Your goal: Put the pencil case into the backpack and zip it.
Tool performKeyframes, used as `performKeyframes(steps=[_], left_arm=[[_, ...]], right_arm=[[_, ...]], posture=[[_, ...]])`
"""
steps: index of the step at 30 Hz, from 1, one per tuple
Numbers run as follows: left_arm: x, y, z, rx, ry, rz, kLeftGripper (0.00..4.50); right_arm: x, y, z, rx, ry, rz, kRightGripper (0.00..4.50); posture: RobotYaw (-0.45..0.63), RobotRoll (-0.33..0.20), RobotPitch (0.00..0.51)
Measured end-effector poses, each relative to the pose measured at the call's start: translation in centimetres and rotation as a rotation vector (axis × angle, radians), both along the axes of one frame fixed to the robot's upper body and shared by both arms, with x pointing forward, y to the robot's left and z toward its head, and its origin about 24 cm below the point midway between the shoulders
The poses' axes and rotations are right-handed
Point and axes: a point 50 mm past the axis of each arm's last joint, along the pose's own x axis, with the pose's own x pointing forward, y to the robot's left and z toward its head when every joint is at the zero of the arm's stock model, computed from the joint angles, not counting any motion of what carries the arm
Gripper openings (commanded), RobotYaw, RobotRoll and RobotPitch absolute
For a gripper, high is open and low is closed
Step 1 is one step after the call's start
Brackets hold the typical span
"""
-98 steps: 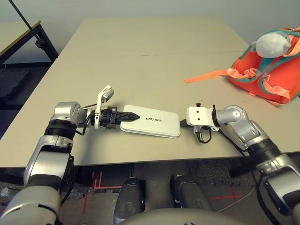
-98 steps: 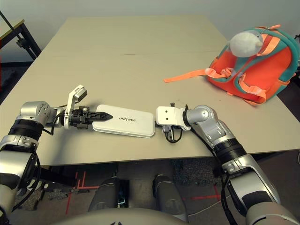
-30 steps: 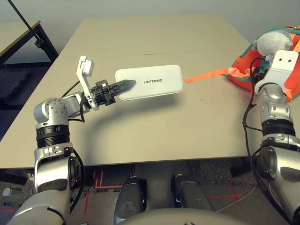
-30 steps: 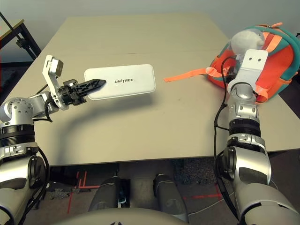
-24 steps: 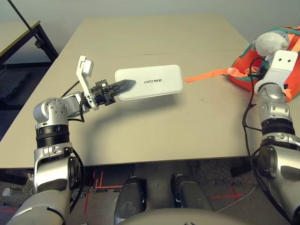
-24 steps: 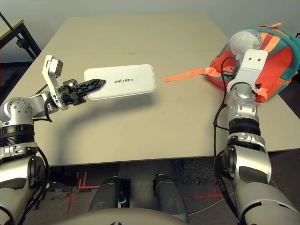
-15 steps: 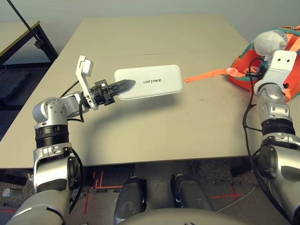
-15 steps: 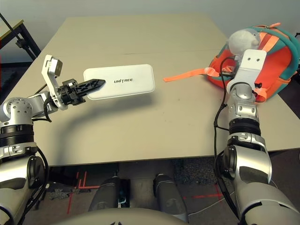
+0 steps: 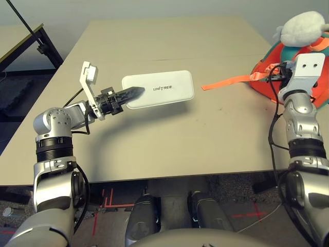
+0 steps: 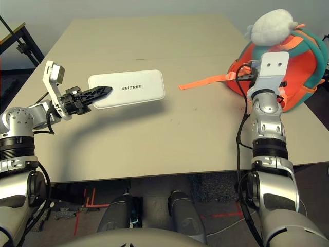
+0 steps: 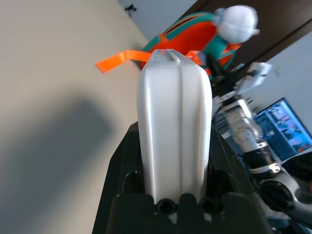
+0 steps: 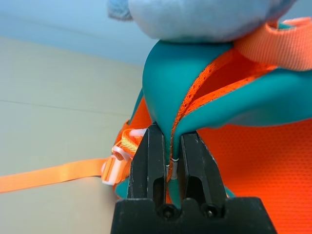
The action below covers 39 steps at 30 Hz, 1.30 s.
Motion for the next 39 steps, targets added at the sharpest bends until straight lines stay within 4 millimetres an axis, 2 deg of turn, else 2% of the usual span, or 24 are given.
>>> performKeyframes(steps=[8,14,18,28,33,39], left_arm=[[1.2,0.0,1.0,0.016,-0.044,-0.004,1.39],[1.9,0.2,0.8,0.027,-0.041,0.002,1.39],[2.3,0.4,1.0,0.033,-0.048,0.003,1.39],[2.8,2.0,2.9,0.084,-0.102,0.013,1.39],[3.0,2.8,4.7,0.100,-0.192,-0.002,1.39],[3.8,2.1,7.1,0.127,-0.289,-0.042,1.39]], right_arm=[[-1.8,2.3,2.3,-0.040,-0.064,0.174,0.04],[-3.9,4.2,3.2,-0.030,-0.080,0.343,0.03],[-4.9,5.7,2.7,-0.024,-0.035,0.464,0.03],[-6.8,7.6,1.2,0.006,0.061,0.581,0.03],[-7.5,8.1,0.1,0.011,0.124,0.660,0.03],[-7.9,8.2,-0.5,-0.006,0.175,0.714,0.03]], posture=[[-0.15,0.000,0.050],[-0.17,0.000,0.049],[-0.18,0.000,0.050],[-0.18,0.000,0.057],[-0.18,0.000,0.057],[-0.18,0.000,0.052]])
